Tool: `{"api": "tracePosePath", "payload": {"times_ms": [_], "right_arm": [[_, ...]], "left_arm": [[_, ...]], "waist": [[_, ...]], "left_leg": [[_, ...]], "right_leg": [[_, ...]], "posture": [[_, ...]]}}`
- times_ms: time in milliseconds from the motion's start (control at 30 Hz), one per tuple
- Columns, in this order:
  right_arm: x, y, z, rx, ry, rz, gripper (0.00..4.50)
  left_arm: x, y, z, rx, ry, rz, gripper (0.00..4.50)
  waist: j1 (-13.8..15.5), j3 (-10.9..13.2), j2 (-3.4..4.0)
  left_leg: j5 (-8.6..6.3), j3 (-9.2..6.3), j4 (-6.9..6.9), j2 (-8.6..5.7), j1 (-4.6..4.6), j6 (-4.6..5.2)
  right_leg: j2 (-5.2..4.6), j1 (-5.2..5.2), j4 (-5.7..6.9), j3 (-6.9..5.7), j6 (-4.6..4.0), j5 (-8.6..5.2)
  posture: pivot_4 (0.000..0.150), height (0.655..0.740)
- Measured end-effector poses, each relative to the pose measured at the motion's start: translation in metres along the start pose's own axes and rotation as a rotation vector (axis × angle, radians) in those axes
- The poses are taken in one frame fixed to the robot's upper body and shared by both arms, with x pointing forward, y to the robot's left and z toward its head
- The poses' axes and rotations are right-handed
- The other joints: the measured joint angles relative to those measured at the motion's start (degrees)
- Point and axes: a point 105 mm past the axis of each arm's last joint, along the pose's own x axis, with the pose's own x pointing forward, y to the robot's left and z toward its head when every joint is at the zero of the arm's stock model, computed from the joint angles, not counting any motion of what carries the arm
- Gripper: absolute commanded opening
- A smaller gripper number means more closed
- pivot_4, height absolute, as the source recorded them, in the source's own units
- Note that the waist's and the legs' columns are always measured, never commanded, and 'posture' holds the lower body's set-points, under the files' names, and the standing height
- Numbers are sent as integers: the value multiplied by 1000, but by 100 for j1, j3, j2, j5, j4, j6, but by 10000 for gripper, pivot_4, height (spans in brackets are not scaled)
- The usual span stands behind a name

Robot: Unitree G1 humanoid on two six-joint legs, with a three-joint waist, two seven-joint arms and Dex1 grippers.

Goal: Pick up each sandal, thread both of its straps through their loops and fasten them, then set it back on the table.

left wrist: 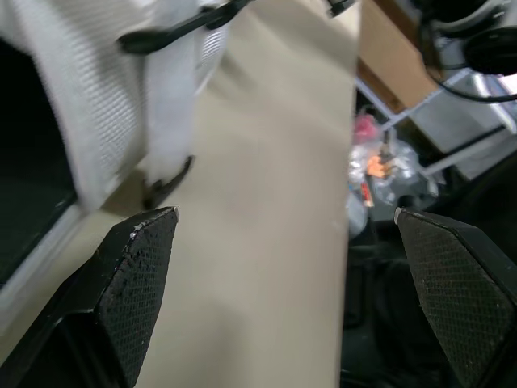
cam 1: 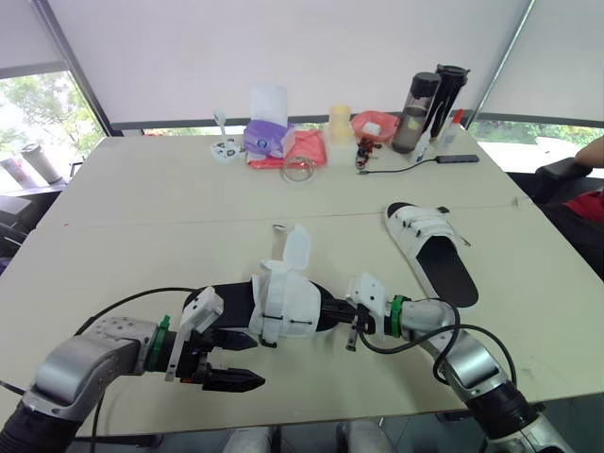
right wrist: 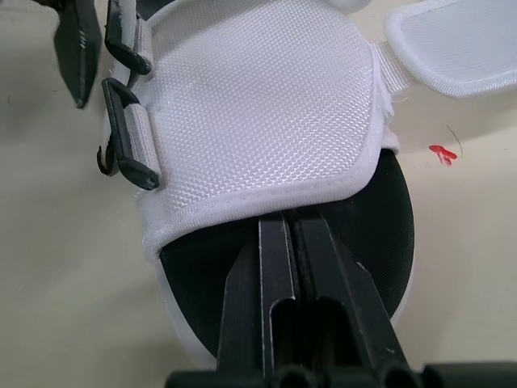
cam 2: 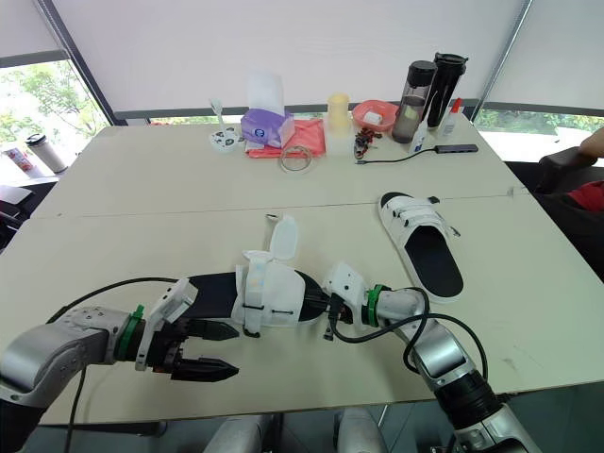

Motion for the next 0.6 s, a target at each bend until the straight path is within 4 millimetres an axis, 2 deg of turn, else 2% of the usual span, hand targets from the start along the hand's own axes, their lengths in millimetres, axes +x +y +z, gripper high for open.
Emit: {"api": "tracePosePath", "payload": {"times_ms": [233, 367, 567, 600], "right_arm": [[0, 0, -1, 1, 2, 1, 0], [-1, 0, -2, 2, 7, -3, 0], [-1, 0, -2, 1, 9, -6, 0], [-1, 0, -2, 1, 9, -6, 0]], "left_arm": [[4, 12, -1, 10, -34, 41, 44658], [13, 19, 0, 18, -46, 53, 44658], [24, 18, 4, 34, -47, 22, 44658], [25, 18, 4, 34, -47, 19, 42328]], "waist": [[14, -8, 9], [31, -23, 15], [36, -31, 10], [36, -32, 11]], "left_leg": [[0, 0, -2, 0, -1, 0], [0, 1, -1, -1, -2, 0], [0, 2, -1, -1, -3, 0], [0, 1, -1, -1, -3, 0]], "right_leg": [[-1, 1, -4, 0, 0, 0], [-3, 3, -6, 0, -1, 0], [-4, 3, -7, -1, -2, 1], [-4, 3, -8, -1, -2, 1]], "posture": [[1500, 7400], [1500, 7400], [1500, 7400], [1500, 7400]]}}
